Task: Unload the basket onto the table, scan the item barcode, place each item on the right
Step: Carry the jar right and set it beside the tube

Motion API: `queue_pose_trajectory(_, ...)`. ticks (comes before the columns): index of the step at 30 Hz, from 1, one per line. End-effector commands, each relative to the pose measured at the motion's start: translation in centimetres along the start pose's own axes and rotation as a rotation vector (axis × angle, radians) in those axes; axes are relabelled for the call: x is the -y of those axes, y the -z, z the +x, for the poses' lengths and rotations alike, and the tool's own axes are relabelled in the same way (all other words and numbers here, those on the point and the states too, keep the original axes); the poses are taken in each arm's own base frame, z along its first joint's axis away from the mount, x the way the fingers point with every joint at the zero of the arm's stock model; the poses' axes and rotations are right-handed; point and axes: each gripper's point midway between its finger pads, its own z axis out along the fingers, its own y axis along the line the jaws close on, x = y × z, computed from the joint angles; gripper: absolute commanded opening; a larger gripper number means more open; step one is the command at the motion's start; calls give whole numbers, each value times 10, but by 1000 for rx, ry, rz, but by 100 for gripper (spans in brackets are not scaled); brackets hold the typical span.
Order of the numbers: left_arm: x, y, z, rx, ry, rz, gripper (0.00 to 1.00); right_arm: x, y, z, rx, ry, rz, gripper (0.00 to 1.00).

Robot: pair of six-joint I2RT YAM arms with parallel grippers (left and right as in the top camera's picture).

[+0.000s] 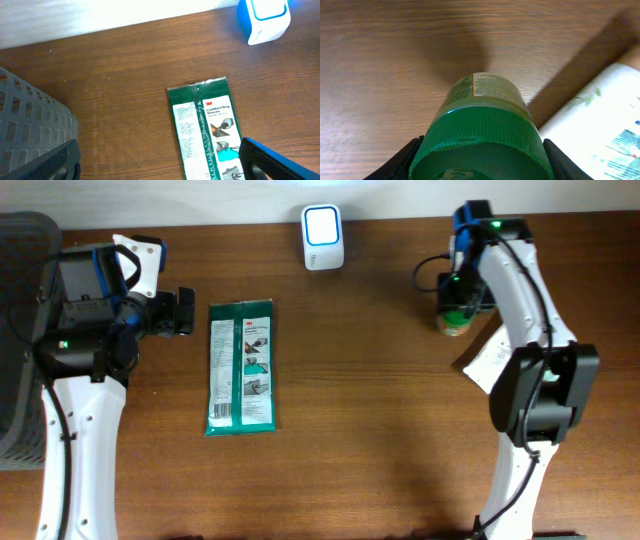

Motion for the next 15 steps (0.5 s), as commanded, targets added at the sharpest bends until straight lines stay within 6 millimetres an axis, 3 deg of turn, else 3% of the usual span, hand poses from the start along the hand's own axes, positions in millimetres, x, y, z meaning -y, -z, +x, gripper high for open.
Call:
queue_pose_trajectory(1, 2, 6, -7, 26, -11, 10, 99, 32, 2, -1, 11, -113, 16, 39)
queue_pose_trajectory(6, 2, 6, -7, 26, -11, 10, 99, 49, -9, -15, 55, -155, 19, 45)
queue_pose_trajectory(8, 2, 6, -7, 26, -11, 10, 99, 51, -25, -12, 40, -158, 24, 45)
queue_pose_trajectory(11, 2, 6, -7, 26, -11, 10, 99, 53, -28, -8, 20, -211, 24, 45)
queue_pose_trajectory(14, 2, 6, -7, 26, -11, 10, 99, 52, -28, 4, -29, -246, 28, 59)
queue_pose_trajectory(15, 2, 6, -7, 26, -11, 10, 99, 52, -28, 7, -42, -259, 29, 75)
